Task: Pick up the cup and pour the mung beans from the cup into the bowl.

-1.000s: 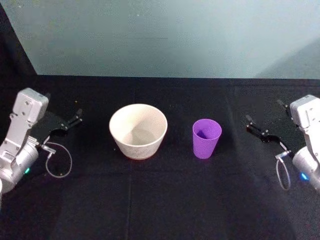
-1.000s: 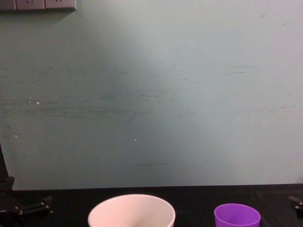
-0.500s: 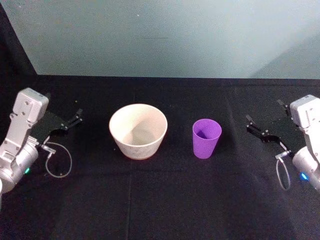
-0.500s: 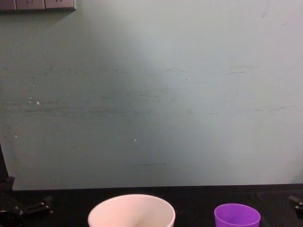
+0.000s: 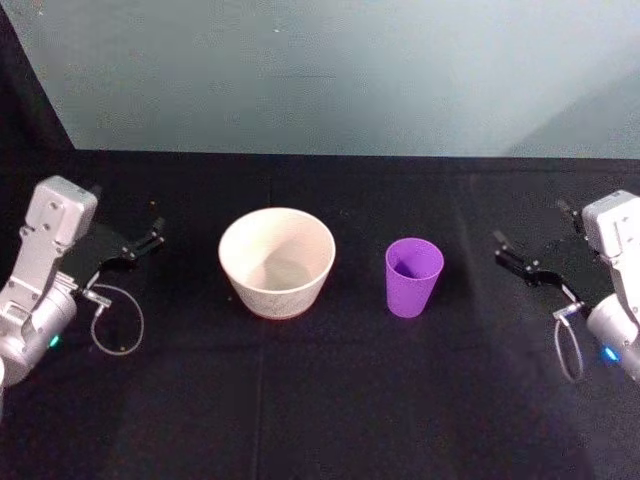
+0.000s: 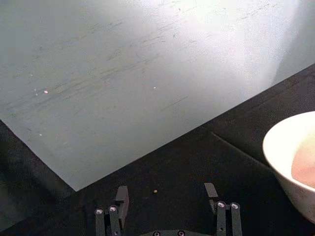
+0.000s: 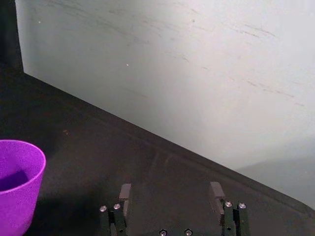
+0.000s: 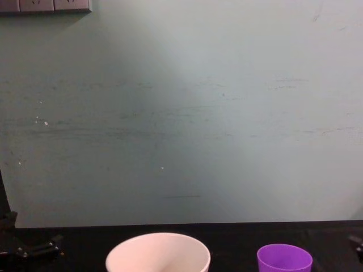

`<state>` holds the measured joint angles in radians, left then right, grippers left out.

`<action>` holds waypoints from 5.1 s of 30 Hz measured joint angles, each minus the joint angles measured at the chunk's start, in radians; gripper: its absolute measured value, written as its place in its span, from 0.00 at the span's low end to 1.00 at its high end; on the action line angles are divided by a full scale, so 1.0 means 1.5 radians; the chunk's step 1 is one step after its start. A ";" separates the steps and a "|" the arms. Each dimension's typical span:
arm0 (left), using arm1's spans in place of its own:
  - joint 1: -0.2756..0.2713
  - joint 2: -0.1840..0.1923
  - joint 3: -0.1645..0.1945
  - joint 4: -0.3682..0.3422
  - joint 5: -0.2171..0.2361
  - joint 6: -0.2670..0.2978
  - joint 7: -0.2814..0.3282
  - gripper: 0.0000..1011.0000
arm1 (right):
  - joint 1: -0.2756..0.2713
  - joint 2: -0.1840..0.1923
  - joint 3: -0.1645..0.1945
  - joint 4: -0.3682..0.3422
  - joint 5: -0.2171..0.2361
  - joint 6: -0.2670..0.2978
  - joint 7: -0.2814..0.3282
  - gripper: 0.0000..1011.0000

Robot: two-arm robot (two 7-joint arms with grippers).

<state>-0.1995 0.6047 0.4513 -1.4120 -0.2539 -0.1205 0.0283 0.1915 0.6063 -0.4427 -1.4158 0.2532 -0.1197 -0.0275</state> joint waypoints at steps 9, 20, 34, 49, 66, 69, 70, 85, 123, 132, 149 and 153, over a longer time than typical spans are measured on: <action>0.000 0.000 0.000 0.000 0.000 0.000 0.000 0.99 | -0.041 0.016 0.001 -0.040 0.005 0.046 0.044 0.99; 0.000 0.000 0.000 0.000 0.000 0.000 0.000 0.99 | -0.082 -0.004 -0.012 -0.089 0.057 0.050 0.136 0.99; 0.000 0.000 0.000 0.000 0.000 0.000 0.000 0.99 | -0.046 -0.087 0.000 -0.028 0.105 0.020 0.200 0.99; 0.000 0.000 0.000 0.000 0.000 0.000 0.000 0.99 | -0.012 -0.135 -0.013 0.039 0.027 -0.017 0.189 0.99; 0.000 0.000 0.000 0.000 0.000 0.000 0.000 0.99 | -0.018 -0.154 0.014 0.045 0.006 -0.031 0.195 0.72; 0.000 0.000 0.000 0.000 0.000 0.000 0.000 0.99 | -0.022 -0.155 0.025 0.028 0.016 -0.030 0.205 0.72; 0.000 0.000 0.000 0.000 0.000 0.000 0.000 0.99 | -0.023 -0.155 0.028 0.022 0.018 -0.029 0.207 0.72; 0.000 0.000 0.000 0.000 0.000 0.000 0.000 0.99 | -0.030 -0.166 0.065 -0.057 0.037 0.042 0.213 0.72; 0.000 0.000 0.000 0.000 0.000 0.000 0.000 0.99 | -0.031 -0.164 0.063 -0.057 0.038 0.037 0.211 0.72; 0.000 0.000 0.000 0.000 0.000 0.000 0.000 0.99 | -0.031 -0.164 0.063 -0.057 0.038 0.037 0.211 0.72; 0.000 0.000 0.000 0.000 0.000 0.000 0.000 0.99 | -0.031 -0.164 0.063 -0.057 0.038 0.037 0.211 0.72; 0.000 0.000 0.000 0.000 0.000 0.000 0.000 0.99 | -0.031 -0.164 0.063 -0.057 0.038 0.037 0.211 0.72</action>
<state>-0.1996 0.6047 0.4514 -1.4120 -0.2539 -0.1205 0.0283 0.1456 0.3605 -0.3477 -1.5018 0.3103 -0.0642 0.2890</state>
